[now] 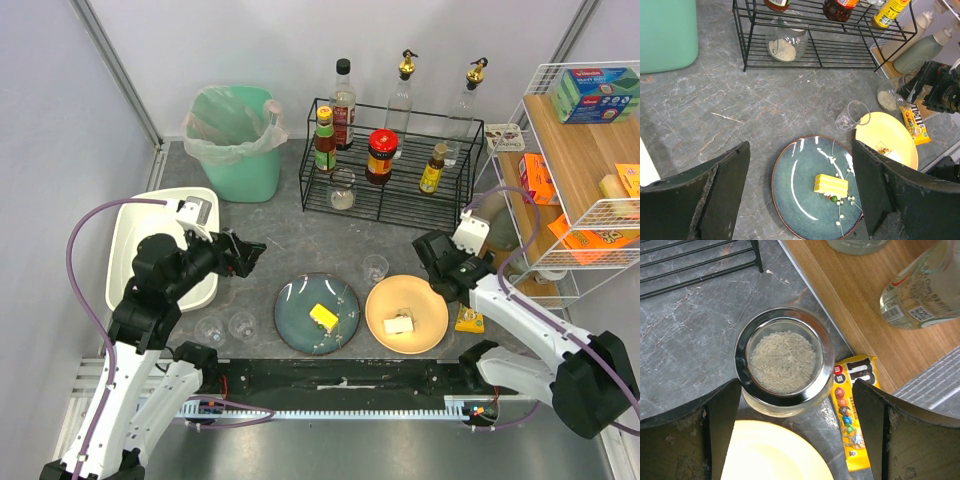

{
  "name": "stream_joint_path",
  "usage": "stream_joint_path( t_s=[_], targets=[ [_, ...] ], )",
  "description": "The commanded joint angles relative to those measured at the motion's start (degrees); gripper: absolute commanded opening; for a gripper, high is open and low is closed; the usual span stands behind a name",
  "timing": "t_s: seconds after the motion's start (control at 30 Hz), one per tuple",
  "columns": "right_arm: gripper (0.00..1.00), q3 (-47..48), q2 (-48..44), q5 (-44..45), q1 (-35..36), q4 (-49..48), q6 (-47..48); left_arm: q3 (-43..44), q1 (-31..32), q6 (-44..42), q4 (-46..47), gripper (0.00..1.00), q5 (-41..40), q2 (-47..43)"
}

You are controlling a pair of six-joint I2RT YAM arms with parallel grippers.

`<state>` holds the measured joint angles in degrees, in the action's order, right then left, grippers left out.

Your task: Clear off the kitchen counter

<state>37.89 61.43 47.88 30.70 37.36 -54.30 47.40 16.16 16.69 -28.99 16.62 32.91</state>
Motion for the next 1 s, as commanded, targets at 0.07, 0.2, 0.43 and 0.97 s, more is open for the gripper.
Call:
stream_joint_path(
  t_s=[0.07, 0.2, 0.43, 0.97],
  targets=[
    [0.98, -2.5, 2.6, -1.6, -1.7, -8.3, 1.7, 0.4, 0.0, 0.5, 1.2, 0.88, -0.9, -0.7],
    [0.89, -2.6, 2.9, -2.0, -1.9, -10.6, 3.1, 0.4, 0.0, 0.5, 1.0, 0.88, -1.3, -0.7],
    [0.79, -1.3, 6.1, -4.7, -1.9, -13.7, 6.9, 0.8, 0.0, 0.4, 0.7, 0.87, -1.9, -0.5],
    [0.69, 1.3, 10.5, -18.0, 3.1, -21.1, 14.0, 0.4, 0.0, 0.5, 0.5, 0.87, -1.9, -0.9]
  ],
)
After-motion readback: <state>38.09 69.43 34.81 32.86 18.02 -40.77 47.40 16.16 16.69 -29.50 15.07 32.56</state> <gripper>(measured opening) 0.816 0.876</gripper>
